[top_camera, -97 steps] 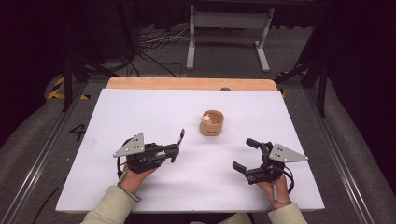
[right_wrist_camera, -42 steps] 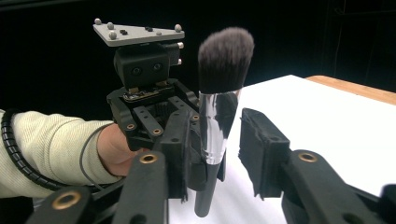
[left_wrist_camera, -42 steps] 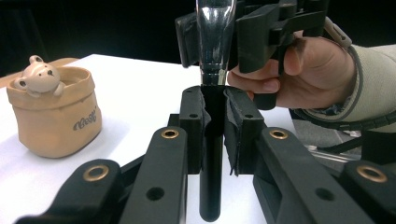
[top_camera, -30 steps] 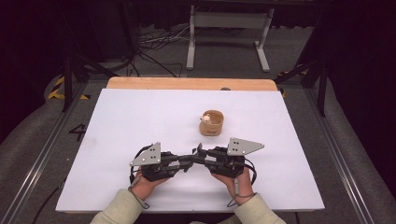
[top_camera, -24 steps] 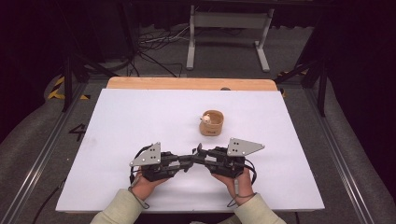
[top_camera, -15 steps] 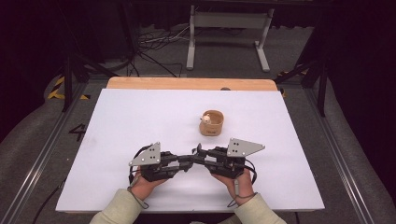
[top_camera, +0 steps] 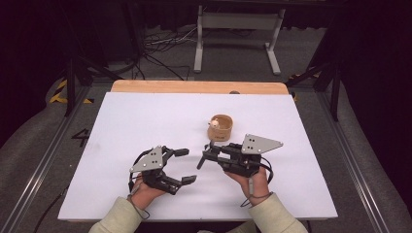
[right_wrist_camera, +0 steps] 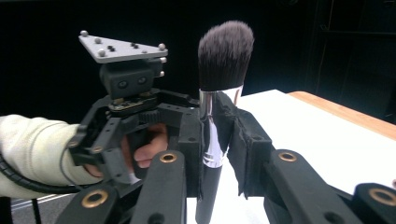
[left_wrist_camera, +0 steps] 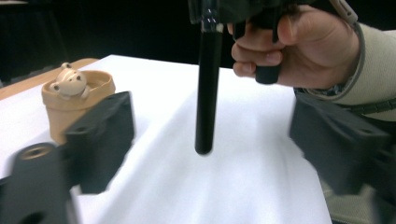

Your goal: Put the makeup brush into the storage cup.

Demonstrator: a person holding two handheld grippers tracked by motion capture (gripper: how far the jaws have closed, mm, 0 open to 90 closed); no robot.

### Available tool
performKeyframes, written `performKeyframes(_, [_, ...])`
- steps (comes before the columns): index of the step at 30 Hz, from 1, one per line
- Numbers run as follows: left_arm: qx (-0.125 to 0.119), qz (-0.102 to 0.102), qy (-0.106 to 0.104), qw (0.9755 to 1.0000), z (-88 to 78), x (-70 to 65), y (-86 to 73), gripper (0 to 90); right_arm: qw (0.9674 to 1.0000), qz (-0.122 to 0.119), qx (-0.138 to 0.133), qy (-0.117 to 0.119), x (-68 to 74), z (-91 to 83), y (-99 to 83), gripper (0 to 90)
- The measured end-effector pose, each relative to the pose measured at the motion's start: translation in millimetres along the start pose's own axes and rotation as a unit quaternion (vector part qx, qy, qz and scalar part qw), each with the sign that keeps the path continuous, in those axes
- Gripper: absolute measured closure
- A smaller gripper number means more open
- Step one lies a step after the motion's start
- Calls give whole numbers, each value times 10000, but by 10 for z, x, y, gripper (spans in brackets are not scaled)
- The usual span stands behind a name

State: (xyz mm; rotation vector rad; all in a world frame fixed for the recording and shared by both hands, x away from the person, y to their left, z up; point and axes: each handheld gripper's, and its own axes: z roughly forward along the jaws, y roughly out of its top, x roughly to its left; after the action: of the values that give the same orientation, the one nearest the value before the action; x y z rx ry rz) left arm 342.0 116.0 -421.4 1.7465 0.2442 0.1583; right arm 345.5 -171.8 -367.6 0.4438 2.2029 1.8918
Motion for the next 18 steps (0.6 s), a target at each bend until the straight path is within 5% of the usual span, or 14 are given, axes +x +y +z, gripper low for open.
performKeyframes(8, [-5, -341, 156, 9993, -73, 42, -8, 1, 9998, -88, 58, -145, -108, 15, 167, 755])
performKeyframes(18, [27, -373, 373, 9986, -170, 75, -12, 1, 9989, -115, 141, -421, -296, -1, 317, 755])
